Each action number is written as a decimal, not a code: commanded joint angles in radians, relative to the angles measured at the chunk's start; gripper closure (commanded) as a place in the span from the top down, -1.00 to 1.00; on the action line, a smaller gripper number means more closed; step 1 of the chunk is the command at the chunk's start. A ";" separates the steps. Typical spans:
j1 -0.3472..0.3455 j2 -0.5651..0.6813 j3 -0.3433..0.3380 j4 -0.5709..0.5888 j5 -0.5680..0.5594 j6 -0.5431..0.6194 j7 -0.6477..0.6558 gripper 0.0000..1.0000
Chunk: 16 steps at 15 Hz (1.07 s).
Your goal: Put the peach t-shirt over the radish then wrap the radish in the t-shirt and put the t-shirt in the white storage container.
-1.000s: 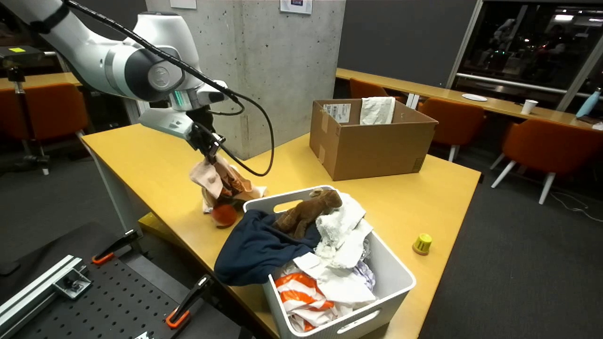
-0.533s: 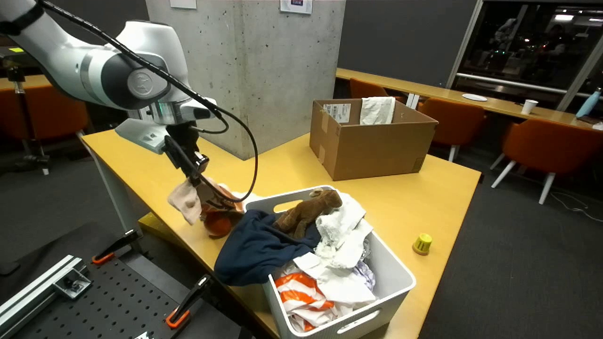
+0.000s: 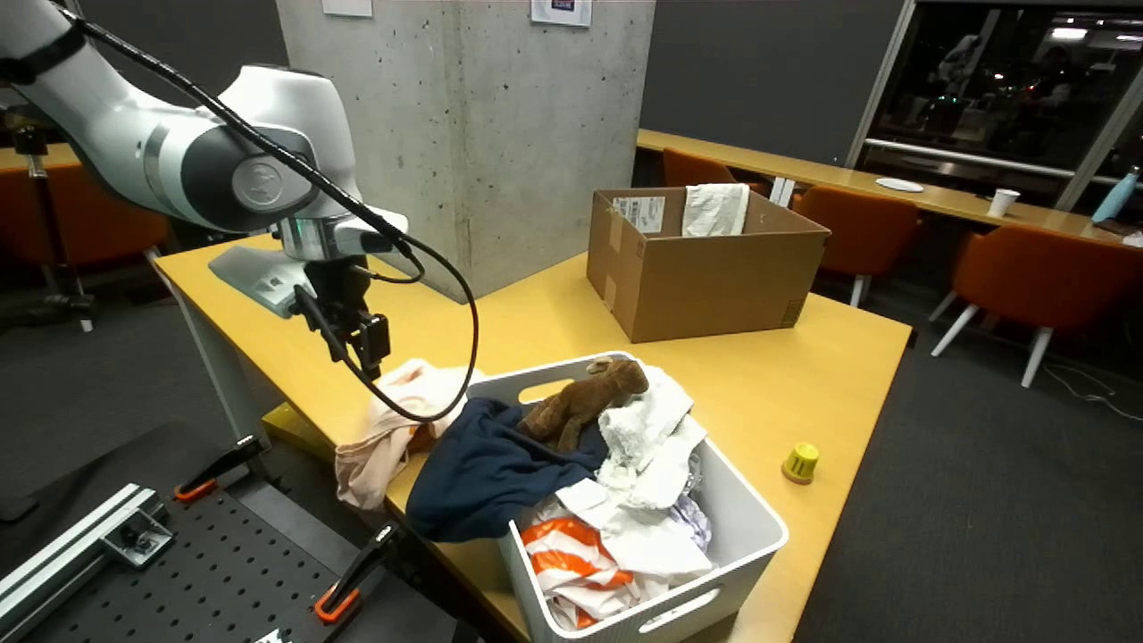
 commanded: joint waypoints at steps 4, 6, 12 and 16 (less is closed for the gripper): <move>-0.018 0.119 0.062 0.020 0.232 0.107 -0.141 1.00; -0.028 0.177 0.089 0.025 0.286 0.154 -0.181 1.00; -0.079 0.265 0.094 0.057 0.271 0.236 -0.192 1.00; -0.101 0.370 0.117 0.143 0.273 0.264 -0.186 1.00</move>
